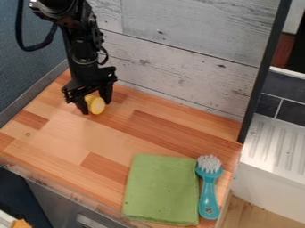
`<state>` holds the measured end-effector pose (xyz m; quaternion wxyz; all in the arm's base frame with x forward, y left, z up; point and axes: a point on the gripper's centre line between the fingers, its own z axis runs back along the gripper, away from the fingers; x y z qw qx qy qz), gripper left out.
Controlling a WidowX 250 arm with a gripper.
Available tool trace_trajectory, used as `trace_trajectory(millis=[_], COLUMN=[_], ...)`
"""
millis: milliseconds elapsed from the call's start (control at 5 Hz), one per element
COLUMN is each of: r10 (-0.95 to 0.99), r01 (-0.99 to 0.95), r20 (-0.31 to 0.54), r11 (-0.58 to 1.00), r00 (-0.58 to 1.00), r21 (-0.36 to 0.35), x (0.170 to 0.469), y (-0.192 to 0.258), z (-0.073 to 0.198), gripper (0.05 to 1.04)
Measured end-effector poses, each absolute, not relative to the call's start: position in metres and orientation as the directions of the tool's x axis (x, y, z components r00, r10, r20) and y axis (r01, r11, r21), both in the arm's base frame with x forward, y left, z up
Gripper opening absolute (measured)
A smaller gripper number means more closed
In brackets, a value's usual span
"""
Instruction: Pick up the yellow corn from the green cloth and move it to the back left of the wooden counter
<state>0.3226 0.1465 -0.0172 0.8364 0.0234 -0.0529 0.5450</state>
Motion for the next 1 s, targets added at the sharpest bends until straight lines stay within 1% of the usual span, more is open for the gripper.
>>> trace_trajectory(millis=[200,400,800,1000], r10=[0.914,0.919,0.929,0.916], r01=[-0.918,-0.922,-0.933,-0.913], r20=[0.107,0.114,0.185,0.203], r11=[0.396,0.384,0.344,0.379], r00=[0.391,0.378,0.321,0.347], r21=[-0.026,-0.042,-0.107,-0.149], x=[0.322,0.320,0.315,0.312], y=[0.145,0.147,0.148,0.142], z=[-0.017,-0.005,0.044,0.058], gripper=[1.013,1.007,1.001,1.001])
